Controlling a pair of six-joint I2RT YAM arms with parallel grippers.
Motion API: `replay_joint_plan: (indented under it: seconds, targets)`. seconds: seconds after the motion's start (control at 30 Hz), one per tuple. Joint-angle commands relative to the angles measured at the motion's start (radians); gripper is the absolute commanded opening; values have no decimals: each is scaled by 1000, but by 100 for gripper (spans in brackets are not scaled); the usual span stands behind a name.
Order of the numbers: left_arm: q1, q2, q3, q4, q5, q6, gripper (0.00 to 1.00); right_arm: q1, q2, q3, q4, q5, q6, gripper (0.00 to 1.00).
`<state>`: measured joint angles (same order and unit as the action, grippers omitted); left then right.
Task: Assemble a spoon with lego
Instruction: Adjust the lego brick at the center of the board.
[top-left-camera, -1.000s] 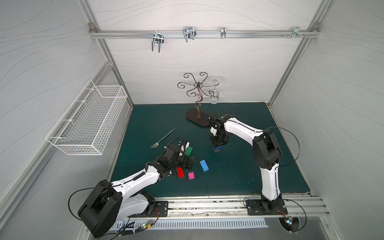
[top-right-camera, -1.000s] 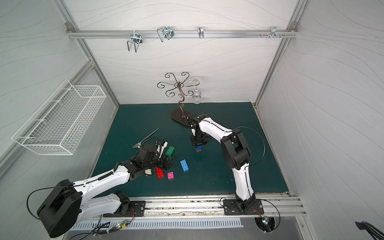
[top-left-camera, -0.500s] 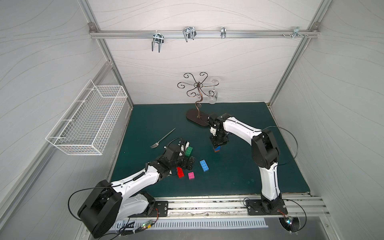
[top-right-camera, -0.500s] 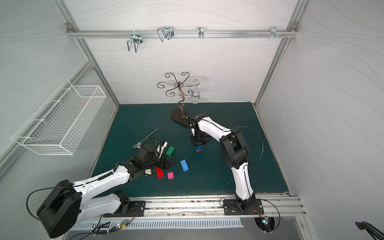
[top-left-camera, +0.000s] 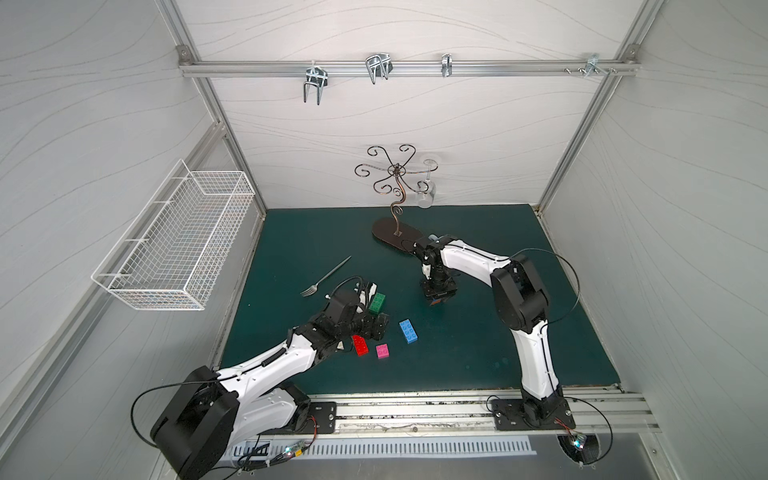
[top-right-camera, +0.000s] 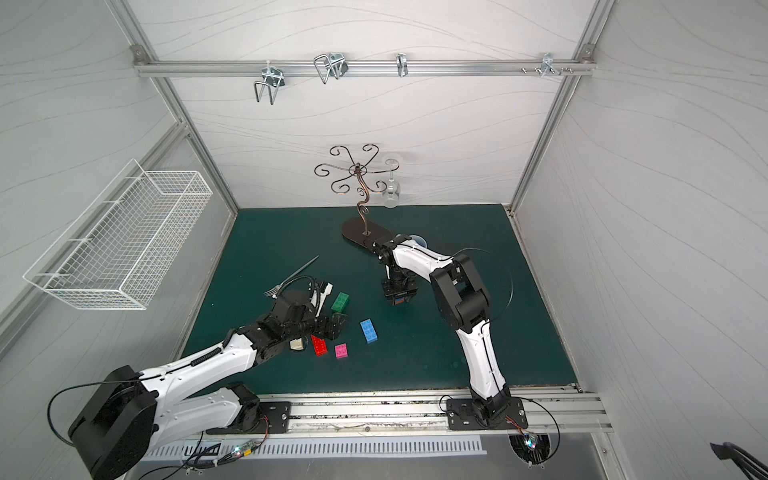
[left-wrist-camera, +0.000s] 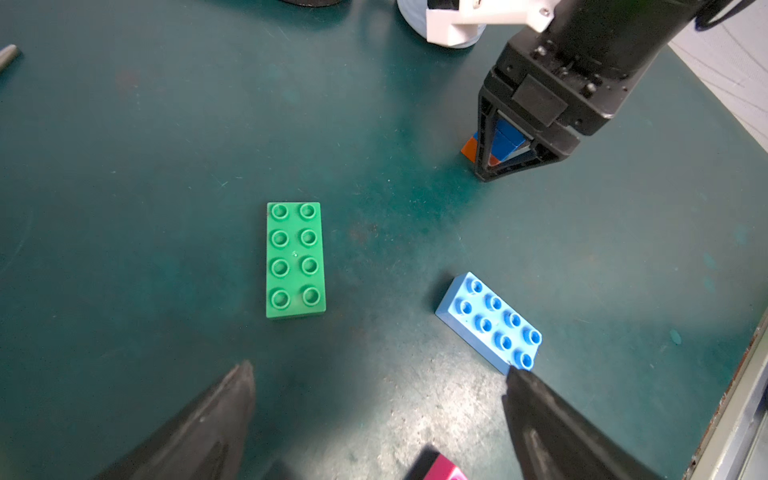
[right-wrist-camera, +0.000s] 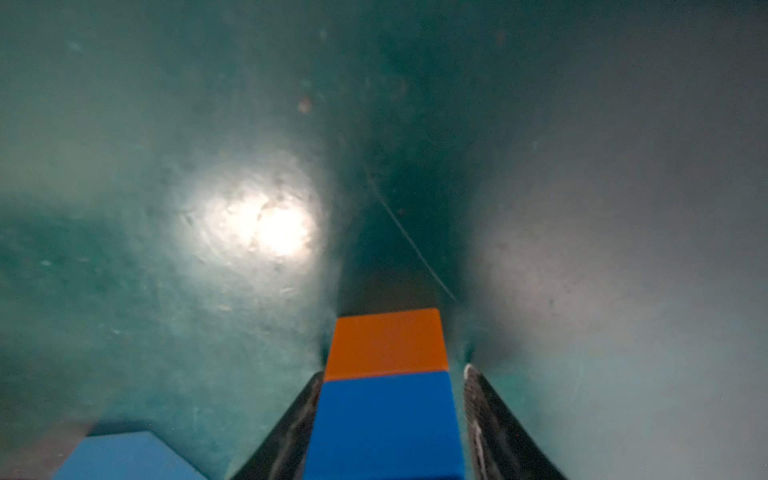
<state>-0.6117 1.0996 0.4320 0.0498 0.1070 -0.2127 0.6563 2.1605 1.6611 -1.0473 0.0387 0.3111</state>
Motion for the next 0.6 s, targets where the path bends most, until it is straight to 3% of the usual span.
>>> replay_joint_plan:
  seconds: [0.0,0.3,0.57]
  targets:
    - [-7,-18,-4,5,-14,-4,98,9,-44,-20,3,-52,26,56]
    - [-11,-4,1,3,-9,-5,98,12,-76,-42,4,-147,62,64]
    - [-15,-42,-3,-16,-22,-7,98,14,-124,-78,2,-133,77,69]
